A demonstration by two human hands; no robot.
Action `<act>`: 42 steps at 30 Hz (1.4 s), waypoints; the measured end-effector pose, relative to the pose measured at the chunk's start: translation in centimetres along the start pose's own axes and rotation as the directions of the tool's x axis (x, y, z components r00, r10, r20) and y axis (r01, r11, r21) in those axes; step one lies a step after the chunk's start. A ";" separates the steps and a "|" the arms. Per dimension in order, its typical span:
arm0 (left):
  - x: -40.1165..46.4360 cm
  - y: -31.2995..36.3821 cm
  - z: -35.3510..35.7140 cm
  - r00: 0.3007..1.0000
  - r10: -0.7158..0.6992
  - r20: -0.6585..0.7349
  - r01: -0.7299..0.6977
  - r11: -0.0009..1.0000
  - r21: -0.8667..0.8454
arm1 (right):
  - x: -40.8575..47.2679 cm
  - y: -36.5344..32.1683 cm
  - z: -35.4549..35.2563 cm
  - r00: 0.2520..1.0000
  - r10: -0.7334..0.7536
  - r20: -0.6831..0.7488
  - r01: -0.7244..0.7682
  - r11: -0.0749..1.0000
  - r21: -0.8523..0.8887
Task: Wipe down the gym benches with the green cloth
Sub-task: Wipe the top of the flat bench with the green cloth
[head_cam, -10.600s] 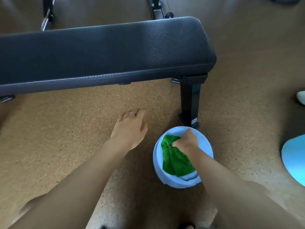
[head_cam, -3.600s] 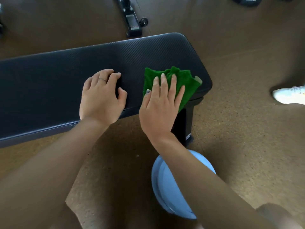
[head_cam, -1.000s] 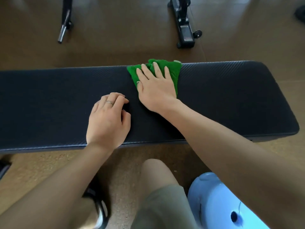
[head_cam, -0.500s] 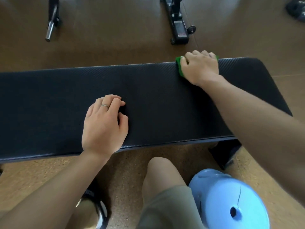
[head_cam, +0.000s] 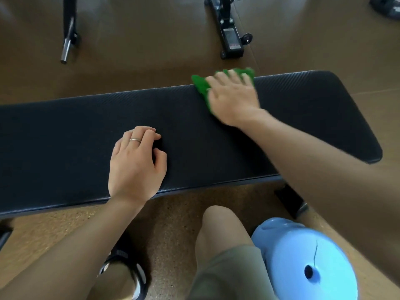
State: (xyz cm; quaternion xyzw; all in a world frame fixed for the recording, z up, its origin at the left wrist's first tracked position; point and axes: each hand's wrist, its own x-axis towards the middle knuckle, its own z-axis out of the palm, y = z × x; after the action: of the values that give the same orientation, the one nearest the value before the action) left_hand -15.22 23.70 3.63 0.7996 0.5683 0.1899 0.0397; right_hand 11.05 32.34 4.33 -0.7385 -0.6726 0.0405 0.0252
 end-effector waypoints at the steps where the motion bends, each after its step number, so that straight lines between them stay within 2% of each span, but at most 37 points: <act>1: 0.0 0.0 0.0 1.000 -0.003 0.002 0.003 1.000 0.001 | -0.1 2.8 -0.3 0.997 0.074 -0.007 -0.074 0.997 -0.007; 4: 0.0 0.0 -0.1 1.000 -0.004 0.011 0.004 1.000 0.004 | -0.4 7.4 -1.0 0.962 0.271 0.038 -0.272 0.962 0.002; 7: 0.1 0.0 0.1 1.000 -0.006 -0.007 0.006 1.000 0.001 | -0.8 2.3 -0.7 0.944 0.325 0.060 -0.326 0.945 0.013; 8: 0.1 -0.1 0.1 1.000 -0.009 -0.013 0.009 1.000 0.005 | -1.4 -0.7 -0.4 0.960 0.273 0.069 -0.275 0.961 0.027; 10: 0.2 -0.1 0.1 1.000 -0.011 -0.008 0.011 1.000 0.010 | -3.8 -6.9 0.4 0.995 0.079 0.053 -0.082 0.995 0.050; 12: 0.2 -0.1 0.0 1.000 -0.021 0.008 0.021 1.000 0.014 | -6.7 -10.6 0.8 0.994 -0.093 0.049 0.091 0.995 0.048; 16: 0.1 -0.2 -0.2 1.000 -0.011 0.010 0.011 1.000 -0.013 | -8.3 -7.9 0.4 0.975 -0.212 0.064 0.209 0.976 0.053; 18: 0.1 -0.4 -0.2 1.000 -0.019 0.018 0.019 0.999 -0.045 | -7.1 -5.1 0.1 0.988 -0.128 0.082 0.125 0.991 0.036; 20: 0.1 -0.5 -0.4 1.000 0.004 0.031 -0.001 0.996 -0.084 | -5.8 -4.1 -0.1 0.995 0.026 0.098 -0.030 0.999 0.039; 23: 0.5 -1.6 -1.7 0.997 0.058 0.054 -0.050 0.988 -0.146 | -6.3 -7.1 0.2 0.987 0.137 0.085 -0.142 0.989 0.047; 26: 1.3 -5.9 -3.8 0.996 0.086 0.034 -0.086 0.996 -0.013 | -10.8 -11.8 0.9 0.992 0.100 0.071 -0.106 0.991 0.079; 29: 1.5 -11.6 -5.0 0.998 -0.011 0.068 0.003 0.994 0.106 | -15.3 -16.8 1.0 0.997 0.040 0.064 -0.045 0.996 0.080; 32: 0.8 -14.5 -5.0 0.991 -0.041 0.131 0.032 0.997 0.066 | -16.2 -19.6 1.2 0.995 0.011 0.098 -0.017 0.998 0.063; 35: 0.7 -14.8 -4.7 0.991 -0.043 0.130 0.040 0.999 0.019 | -13.2 -18.8 1.0 0.994 -0.010 0.113 0.004 0.999 0.049; 39: 0.7 -15.1 -4.5 0.995 -0.034 0.097 0.033 0.999 0.008 | -6.8 -19.1 1.2 0.986 0.102 0.128 -0.109 0.993 0.050; 42: 0.5 -15.1 -4.3 0.996 -0.027 0.089 0.027 1.000 0.004 | -7.6 -21.4 1.6 0.973 0.201 0.111 -0.208 0.976 0.062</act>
State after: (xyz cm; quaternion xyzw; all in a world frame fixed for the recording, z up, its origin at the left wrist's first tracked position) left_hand -30.08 28.82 3.55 0.7995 0.5771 0.1525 0.0666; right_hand -11.00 26.80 4.91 -0.7994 -0.5913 0.1057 0.0129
